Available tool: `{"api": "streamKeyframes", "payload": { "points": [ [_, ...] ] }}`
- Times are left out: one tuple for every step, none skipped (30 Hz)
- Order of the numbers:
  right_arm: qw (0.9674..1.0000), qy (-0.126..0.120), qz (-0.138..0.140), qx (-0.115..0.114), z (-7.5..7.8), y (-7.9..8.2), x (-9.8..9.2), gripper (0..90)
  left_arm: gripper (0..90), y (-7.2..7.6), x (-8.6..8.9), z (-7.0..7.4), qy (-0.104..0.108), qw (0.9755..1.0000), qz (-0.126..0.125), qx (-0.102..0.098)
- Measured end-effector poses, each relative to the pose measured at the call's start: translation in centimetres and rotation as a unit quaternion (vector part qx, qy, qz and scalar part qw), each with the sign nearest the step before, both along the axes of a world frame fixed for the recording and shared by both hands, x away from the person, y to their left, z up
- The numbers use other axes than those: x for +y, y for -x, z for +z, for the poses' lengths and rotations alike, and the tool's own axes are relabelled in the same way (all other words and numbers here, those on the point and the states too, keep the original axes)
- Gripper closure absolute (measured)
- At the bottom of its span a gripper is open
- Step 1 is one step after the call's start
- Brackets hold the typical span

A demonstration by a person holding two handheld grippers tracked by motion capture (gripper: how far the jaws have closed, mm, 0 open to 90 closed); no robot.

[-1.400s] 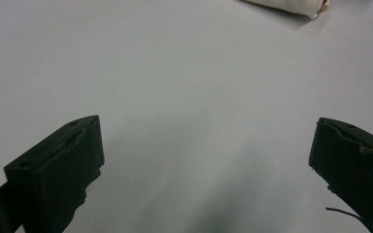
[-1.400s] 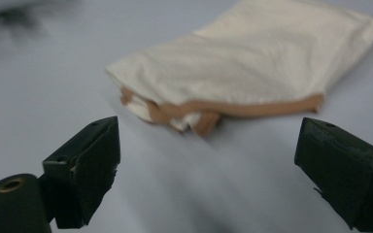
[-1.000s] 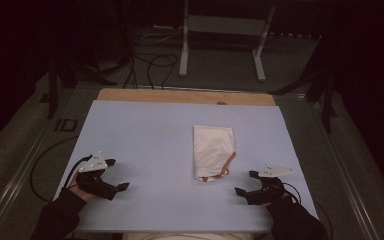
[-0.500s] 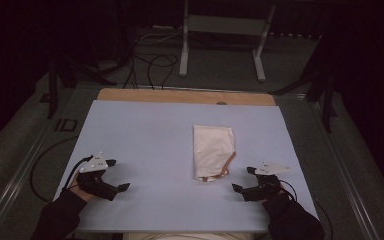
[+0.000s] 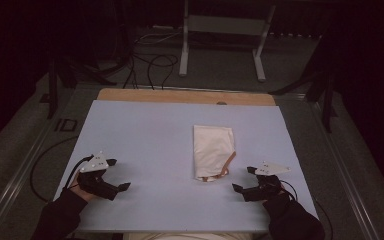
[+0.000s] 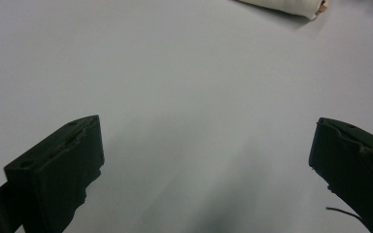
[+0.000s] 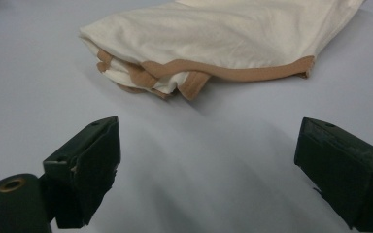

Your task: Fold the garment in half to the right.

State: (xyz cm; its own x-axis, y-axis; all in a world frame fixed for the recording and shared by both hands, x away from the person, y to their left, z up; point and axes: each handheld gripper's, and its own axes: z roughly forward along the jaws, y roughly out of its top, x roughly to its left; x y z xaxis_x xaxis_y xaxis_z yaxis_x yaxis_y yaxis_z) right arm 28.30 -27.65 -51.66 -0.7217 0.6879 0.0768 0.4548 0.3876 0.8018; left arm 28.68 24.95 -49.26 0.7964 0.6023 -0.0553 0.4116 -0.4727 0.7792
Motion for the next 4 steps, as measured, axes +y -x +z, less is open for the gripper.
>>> {"api": "streamKeyframes", "payload": {
  "points": [
    [1.0, 0.002, -0.002, 0.0, -0.01, 0.0, -0.01, 9.6, 0.3, -0.01, -0.04, -0.01, 0.001, 1.0, 0.0, 0.001],
    [1.0, -0.001, -0.002, 0.0, -0.04, -0.03, -0.05, 9.6, 0.3, -0.02, -0.06, -0.01, 0.001, 1.0, 0.0, 0.001],
    [1.0, -0.001, -0.001, 0.0, -0.06, -0.06, -0.1, 9.6, 0.3, -0.02, -0.09, -0.02, 0.001, 1.0, 0.0, 0.001],
    [1.0, 0.001, -0.002, 0.0, -0.06, -0.05, -0.11, 9.6, 0.3, -0.02, -0.1, -0.03, 0.0, 1.0, -0.001, 0.001]
  ]
}}
